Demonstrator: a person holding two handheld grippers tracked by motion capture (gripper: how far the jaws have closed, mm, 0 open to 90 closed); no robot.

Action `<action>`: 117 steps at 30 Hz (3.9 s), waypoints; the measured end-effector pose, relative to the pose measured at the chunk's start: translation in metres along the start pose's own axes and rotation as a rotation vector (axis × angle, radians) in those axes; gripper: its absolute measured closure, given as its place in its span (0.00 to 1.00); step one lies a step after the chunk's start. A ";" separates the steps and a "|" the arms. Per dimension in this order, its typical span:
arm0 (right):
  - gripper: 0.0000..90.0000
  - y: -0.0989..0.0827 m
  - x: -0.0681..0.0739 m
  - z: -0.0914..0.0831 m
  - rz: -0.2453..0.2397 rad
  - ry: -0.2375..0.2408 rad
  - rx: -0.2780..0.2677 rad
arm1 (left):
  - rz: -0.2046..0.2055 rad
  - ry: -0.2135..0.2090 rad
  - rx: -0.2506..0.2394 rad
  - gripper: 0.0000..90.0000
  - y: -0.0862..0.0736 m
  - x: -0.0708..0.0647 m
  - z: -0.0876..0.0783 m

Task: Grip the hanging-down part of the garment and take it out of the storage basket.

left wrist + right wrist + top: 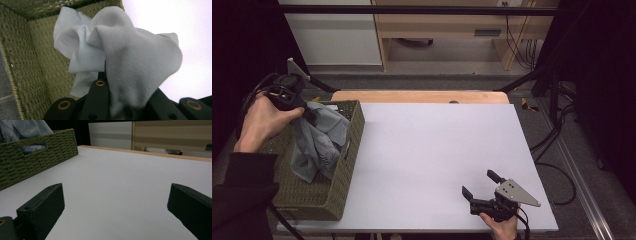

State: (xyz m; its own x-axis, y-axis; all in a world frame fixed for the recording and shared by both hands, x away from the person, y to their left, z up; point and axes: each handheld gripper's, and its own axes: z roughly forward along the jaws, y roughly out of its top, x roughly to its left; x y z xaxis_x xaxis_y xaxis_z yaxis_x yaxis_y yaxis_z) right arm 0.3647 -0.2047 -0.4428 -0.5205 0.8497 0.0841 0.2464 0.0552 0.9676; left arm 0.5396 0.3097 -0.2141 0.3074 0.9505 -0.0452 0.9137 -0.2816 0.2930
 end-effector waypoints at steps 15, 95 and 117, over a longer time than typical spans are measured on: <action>0.01 0.001 0.000 0.001 0.007 0.002 0.001 | -0.002 0.025 -0.082 0.93 -0.001 -0.003 -0.057; 0.05 0.112 0.167 0.195 -0.044 0.444 -0.050 | 0.028 0.054 -0.087 0.93 0.008 -0.016 -0.088; 0.06 0.111 0.232 0.242 -0.060 0.510 0.003 | 0.040 0.060 -0.081 0.93 0.007 -0.020 -0.088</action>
State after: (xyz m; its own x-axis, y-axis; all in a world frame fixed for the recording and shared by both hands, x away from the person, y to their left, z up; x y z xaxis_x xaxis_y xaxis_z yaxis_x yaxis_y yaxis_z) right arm 0.4695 0.1255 -0.3732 -0.8662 0.4812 0.1348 0.2060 0.0980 0.9736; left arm 0.5167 0.3005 -0.1268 0.3245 0.9455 0.0251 0.8757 -0.3104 0.3699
